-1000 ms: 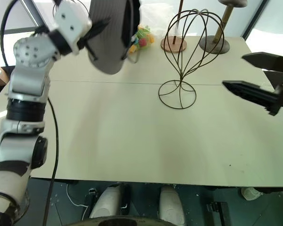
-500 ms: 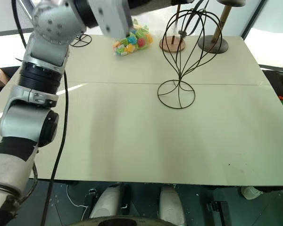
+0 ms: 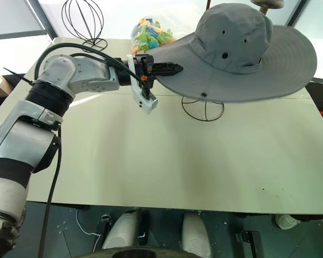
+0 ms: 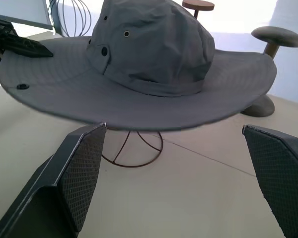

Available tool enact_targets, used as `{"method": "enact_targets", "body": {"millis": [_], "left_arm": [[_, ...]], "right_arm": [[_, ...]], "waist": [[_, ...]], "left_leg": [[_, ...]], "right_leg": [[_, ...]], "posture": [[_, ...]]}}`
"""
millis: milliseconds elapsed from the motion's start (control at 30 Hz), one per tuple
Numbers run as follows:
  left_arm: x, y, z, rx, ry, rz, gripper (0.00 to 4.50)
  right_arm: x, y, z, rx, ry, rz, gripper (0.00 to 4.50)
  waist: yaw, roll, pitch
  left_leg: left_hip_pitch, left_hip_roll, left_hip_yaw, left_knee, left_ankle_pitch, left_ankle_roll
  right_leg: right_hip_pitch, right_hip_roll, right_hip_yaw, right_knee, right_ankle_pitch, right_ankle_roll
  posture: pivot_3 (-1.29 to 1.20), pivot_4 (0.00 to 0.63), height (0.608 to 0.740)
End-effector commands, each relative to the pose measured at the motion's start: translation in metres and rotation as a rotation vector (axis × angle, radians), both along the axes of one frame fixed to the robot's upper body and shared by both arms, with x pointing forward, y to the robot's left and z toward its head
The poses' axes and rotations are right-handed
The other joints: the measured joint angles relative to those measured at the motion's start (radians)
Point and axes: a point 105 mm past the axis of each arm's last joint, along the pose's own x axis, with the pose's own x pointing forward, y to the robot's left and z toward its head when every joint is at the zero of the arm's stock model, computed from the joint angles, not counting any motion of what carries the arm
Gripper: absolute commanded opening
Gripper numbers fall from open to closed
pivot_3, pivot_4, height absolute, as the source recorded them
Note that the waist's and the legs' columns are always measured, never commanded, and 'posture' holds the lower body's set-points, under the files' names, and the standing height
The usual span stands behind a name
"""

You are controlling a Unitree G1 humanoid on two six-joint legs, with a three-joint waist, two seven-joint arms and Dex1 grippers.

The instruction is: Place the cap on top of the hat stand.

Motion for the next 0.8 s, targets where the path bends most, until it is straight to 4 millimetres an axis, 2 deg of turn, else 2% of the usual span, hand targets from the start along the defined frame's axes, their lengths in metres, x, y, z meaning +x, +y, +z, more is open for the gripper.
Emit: {"method": "enact_targets", "body": {"millis": [33,267,400,500,700,733,800], "left_arm": [[0.002,0.002,0.007,-0.001,-0.057,-0.008,0.07],[0.001,0.006,-0.026,0.014,0.082,-0.014,0.07],[-0.001,0.007,-0.024,0.014,0.08,-0.017,0.07],[-0.001,0.009,-0.018,0.008,0.068,-0.012,0.99],[-0.005,0.014,-0.019,0.031,0.081,-0.027,4.05],[-0.006,0.015,-0.019,0.035,0.085,-0.029,4.41],[-0.008,0.018,-0.019,0.04,0.09,-0.03,4.41]], "right_arm": [[-0.007,-0.007,0.007,-0.014,-0.053,-0.041,4.5],[-0.003,-0.012,0.002,-0.013,-0.047,-0.063,4.5],[0.0,-0.016,-0.001,-0.018,-0.035,-0.071,4.5],[0.002,-0.018,0.0,-0.023,-0.032,-0.075,4.5],[0.006,-0.017,-0.004,-0.03,-0.024,-0.07,4.5],[0.006,-0.017,-0.005,-0.03,-0.023,-0.068,4.5],[0.008,-0.016,-0.006,-0.035,-0.017,-0.064,4.5]], "waist": [[-0.001,0.0,0.0],[-0.001,0.0,0.0],[0.0,-0.001,0.0],[0.0,-0.001,0.0],[-0.002,-0.001,0.0],[-0.002,-0.001,0.0],[-0.002,0.0,0.0]], "left_leg": [[0.0,0.0,0.0,0.0,0.0,0.0],[0.0,0.0,0.0,0.0,0.0,0.0],[0.0,0.0,0.0,0.0,0.0,0.0],[0.0,0.0,0.0,0.0,0.0,0.0],[0.0,0.0,0.0,0.0,0.0,0.0],[0.0,0.0,0.0,0.0,0.0,0.0],[0.0,0.0,0.0,0.0,0.0,0.0]], "right_leg": [[0.0,0.0,0.0,0.0,0.0,0.0],[0.0,0.0,0.0,0.0,0.0,0.0],[0.0,0.0,0.0,0.0,0.0,0.0],[0.0,0.0,0.0,0.0,0.0,0.0],[0.0,0.0,0.0,0.0,0.0,0.0],[0.0,0.0,0.0,0.0,0.0,0.0],[0.0,0.0,0.0,0.0,0.0,0.0]], "posture": [[0.0,0.15,0.739],[0.0,0.15,0.739],[0.0,0.15,0.739],[0.0,0.15,0.739],[0.0,0.15,0.739],[0.0,0.15,0.739],[0.0,0.15,0.739]]}}
